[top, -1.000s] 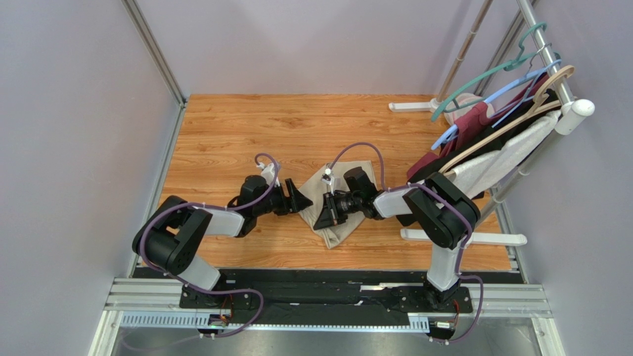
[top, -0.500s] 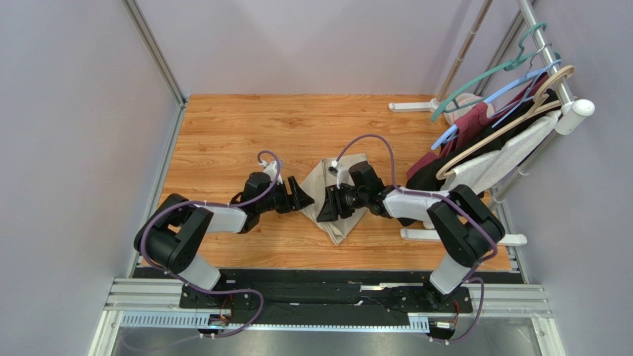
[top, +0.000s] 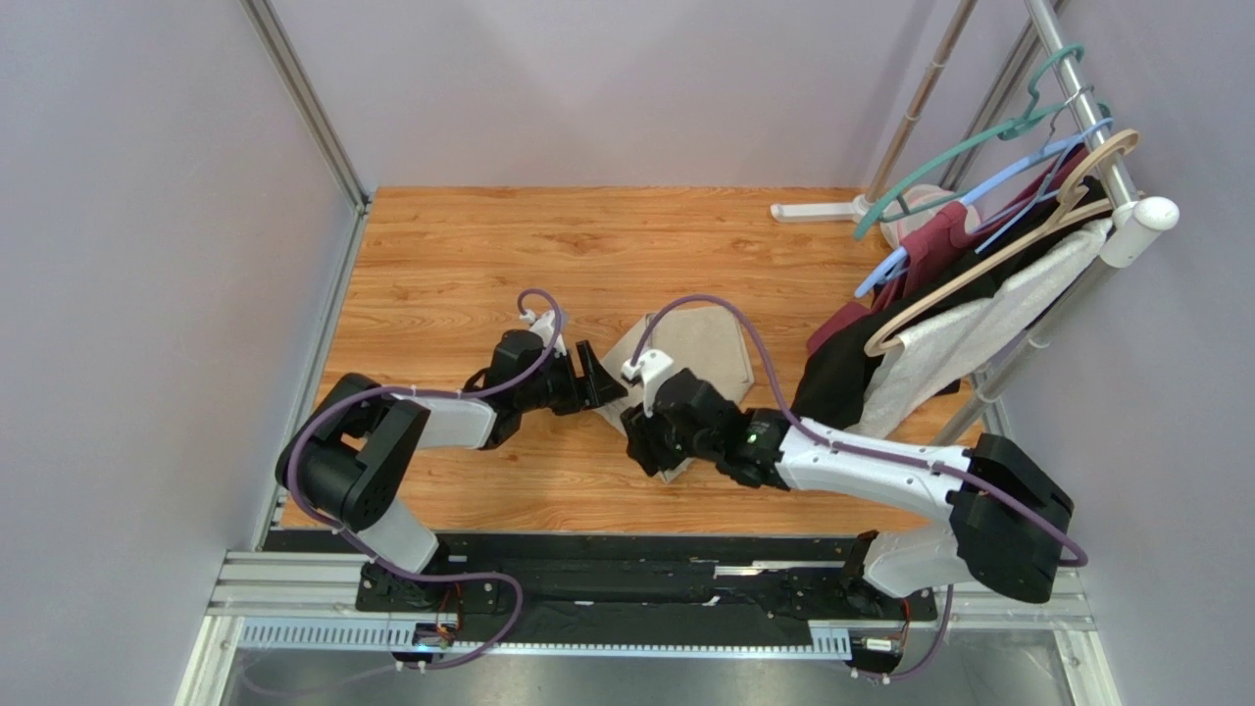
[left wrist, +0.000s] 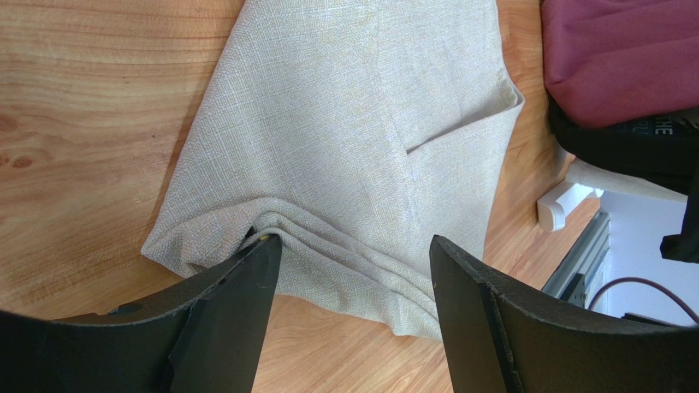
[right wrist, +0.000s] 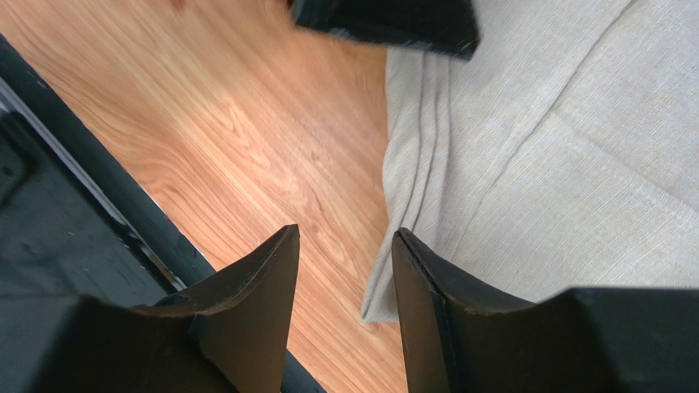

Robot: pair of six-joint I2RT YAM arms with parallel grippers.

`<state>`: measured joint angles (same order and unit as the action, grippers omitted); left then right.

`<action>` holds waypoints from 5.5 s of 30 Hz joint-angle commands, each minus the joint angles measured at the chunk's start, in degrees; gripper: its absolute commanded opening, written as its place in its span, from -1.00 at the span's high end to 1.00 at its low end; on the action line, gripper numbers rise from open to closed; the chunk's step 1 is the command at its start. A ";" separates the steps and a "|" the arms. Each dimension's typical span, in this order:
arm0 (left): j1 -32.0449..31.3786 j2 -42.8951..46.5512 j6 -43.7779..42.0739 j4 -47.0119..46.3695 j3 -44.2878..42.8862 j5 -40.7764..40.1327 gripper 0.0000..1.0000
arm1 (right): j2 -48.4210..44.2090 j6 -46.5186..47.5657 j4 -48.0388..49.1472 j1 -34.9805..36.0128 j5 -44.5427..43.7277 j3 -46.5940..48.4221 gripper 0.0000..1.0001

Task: Fold the napkin, place the utensils inside, and roll it up
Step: Roll the napkin with the utensil

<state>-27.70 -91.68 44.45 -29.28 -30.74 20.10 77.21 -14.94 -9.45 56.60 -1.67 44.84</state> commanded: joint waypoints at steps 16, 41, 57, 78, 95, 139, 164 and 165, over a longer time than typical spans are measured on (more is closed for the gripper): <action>-0.07 -2.72 -2.70 9.77 0.07 -1.11 -0.57 | 11.39 6.85 -8.83 19.51 -40.25 6.14 0.04; -0.07 -2.81 -2.61 9.85 0.24 -0.67 -0.57 | 16.66 7.38 -7.68 17.94 -39.11 4.12 0.30; 0.63 -1.93 -5.86 14.07 -1.25 -2.26 -0.58 | 8.84 3.95 -6.19 0.02 -1.53 -0.63 1.00; 4.06 -4.03 -11.39 20.13 -4.32 -0.67 -0.58 | 18.34 -0.09 -6.98 -16.35 17.31 1.83 0.99; 5.29 -6.76 -15.00 24.44 -8.11 1.79 -0.58 | 9.27 11.59 -8.04 -1.41 -5.26 11.06 -0.04; 12.59 19.07 -16.24 26.65 -3.99 -1.90 -0.71 | 31.60 7.12 -1.62 -13.09 22.40 8.33 1.00; 17.68 6.17 -11.41 11.62 -0.81 3.36 -0.47 | 35.55 5.62 -0.30 -16.52 27.34 8.60 1.00; 18.21 4.77 -10.62 9.70 -0.81 3.80 -0.46 | 35.47 5.62 -0.22 -16.61 27.34 8.42 1.00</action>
<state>-11.07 -83.72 30.48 -12.36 -30.26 21.41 107.24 -10.70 -0.14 39.64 30.02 56.53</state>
